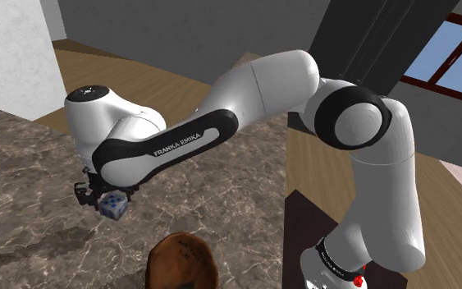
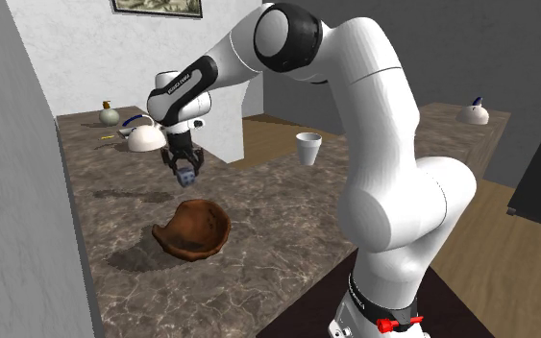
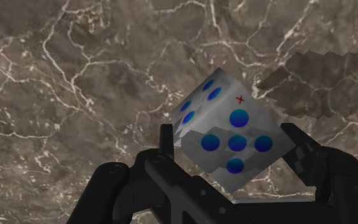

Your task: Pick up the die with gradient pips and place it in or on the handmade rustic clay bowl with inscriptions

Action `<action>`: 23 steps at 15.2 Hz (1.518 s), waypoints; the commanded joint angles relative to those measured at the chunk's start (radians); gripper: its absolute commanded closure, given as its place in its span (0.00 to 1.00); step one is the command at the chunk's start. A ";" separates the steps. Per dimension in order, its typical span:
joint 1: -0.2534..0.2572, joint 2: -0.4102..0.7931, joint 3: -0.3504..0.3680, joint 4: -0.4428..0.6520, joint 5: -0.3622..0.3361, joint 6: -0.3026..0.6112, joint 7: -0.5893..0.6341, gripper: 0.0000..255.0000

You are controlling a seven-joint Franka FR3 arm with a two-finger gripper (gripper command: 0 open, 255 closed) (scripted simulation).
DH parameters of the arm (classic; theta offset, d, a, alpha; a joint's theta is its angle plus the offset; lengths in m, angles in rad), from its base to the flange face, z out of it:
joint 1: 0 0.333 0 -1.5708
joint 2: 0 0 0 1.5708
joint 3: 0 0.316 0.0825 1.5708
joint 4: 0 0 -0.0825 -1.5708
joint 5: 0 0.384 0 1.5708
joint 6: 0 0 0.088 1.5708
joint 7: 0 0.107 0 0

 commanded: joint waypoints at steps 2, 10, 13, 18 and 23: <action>-0.001 -0.017 0.006 0.018 0.009 -0.035 -0.005 1.00; -0.006 -0.062 0.020 0.058 0.030 -0.117 -0.019 1.00; -0.007 -0.076 0.024 0.078 0.037 -0.149 -0.023 1.00; -0.007 -0.093 0.029 0.109 0.046 -0.196 -0.029 1.00; -0.039 -0.283 0.071 -0.171 0.103 -0.097 0.006 1.00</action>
